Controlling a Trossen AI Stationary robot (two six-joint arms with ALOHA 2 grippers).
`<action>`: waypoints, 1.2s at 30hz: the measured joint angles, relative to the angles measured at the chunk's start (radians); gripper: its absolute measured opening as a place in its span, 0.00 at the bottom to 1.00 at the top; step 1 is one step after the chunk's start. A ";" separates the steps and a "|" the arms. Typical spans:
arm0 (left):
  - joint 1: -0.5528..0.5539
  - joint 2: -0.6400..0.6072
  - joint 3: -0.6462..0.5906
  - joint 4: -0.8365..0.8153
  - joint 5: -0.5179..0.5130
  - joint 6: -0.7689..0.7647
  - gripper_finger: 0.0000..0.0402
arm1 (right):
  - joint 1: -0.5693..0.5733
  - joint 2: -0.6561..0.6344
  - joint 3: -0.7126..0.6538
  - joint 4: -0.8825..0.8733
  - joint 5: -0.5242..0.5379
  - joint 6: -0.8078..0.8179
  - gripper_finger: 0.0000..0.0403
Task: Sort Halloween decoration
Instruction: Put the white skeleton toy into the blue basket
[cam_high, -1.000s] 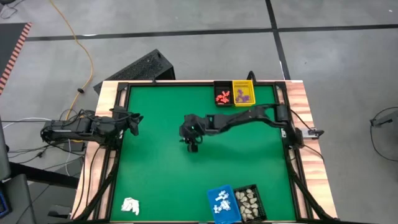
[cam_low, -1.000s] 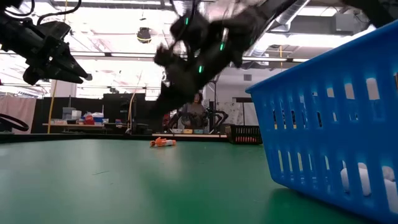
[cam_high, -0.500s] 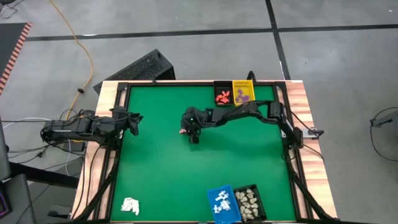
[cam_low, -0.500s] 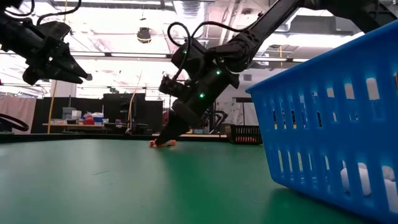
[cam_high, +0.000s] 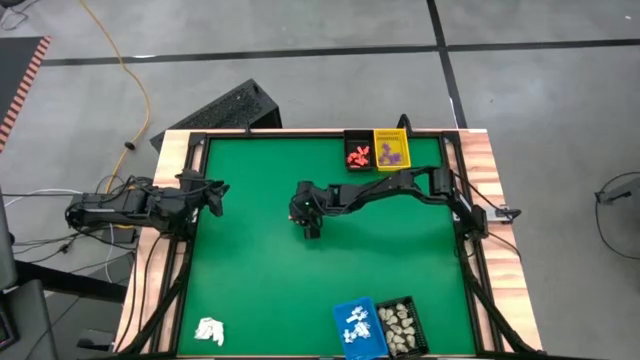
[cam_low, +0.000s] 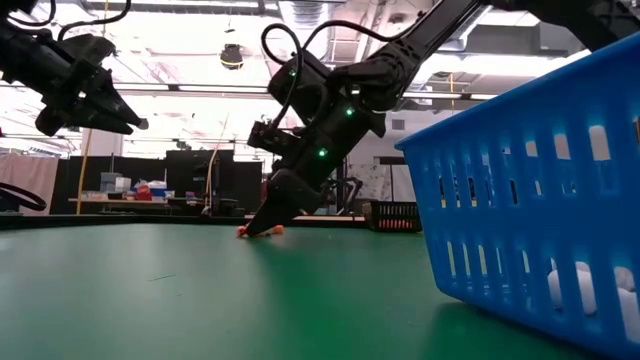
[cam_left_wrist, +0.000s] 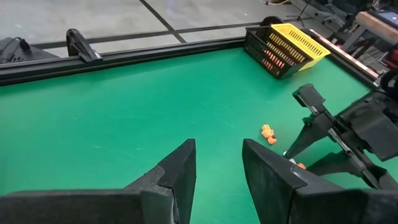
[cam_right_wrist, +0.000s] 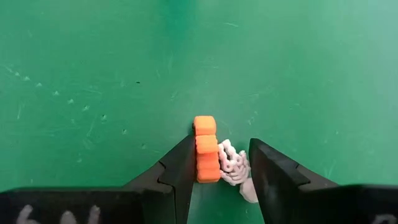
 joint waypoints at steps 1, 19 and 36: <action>0.000 0.000 0.000 0.000 0.000 -0.001 0.30 | 0.005 0.000 0.000 0.000 0.004 0.000 0.40; 0.000 0.000 0.000 -0.002 -0.009 -0.001 0.30 | 0.046 -0.035 0.075 -0.030 -0.002 -0.047 0.40; 0.000 0.000 0.000 -0.003 -0.019 -0.005 0.30 | 0.033 -0.047 0.098 -0.127 -0.003 0.017 0.60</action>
